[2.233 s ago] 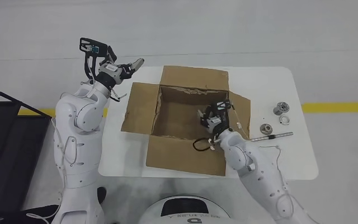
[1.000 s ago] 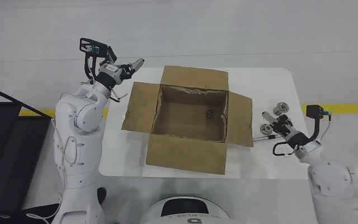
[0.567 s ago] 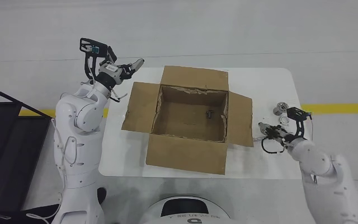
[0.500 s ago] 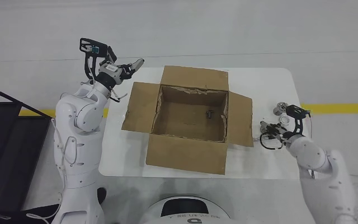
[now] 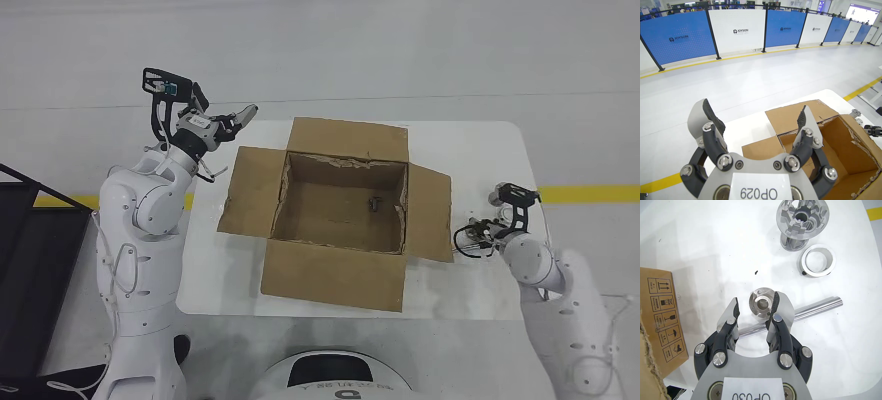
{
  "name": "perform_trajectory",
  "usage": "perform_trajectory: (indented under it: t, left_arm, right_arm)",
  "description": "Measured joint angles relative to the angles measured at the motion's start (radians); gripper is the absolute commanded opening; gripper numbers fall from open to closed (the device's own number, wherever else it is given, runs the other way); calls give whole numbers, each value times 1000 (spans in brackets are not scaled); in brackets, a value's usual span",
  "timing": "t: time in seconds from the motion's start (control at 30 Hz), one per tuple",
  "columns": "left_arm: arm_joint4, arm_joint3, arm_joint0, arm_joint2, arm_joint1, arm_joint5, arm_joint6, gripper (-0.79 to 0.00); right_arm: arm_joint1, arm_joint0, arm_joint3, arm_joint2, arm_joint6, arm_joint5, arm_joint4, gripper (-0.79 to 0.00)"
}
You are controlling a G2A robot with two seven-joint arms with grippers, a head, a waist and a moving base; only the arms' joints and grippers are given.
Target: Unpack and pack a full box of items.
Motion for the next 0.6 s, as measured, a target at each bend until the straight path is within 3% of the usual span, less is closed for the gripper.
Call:
perform_trajectory:
  t: [0.6]
  left_arm:
    - [0, 0, 0, 0, 0, 0, 0, 0]
  right_arm:
    - [-6, 65, 74, -65, 3, 52, -98, -440]
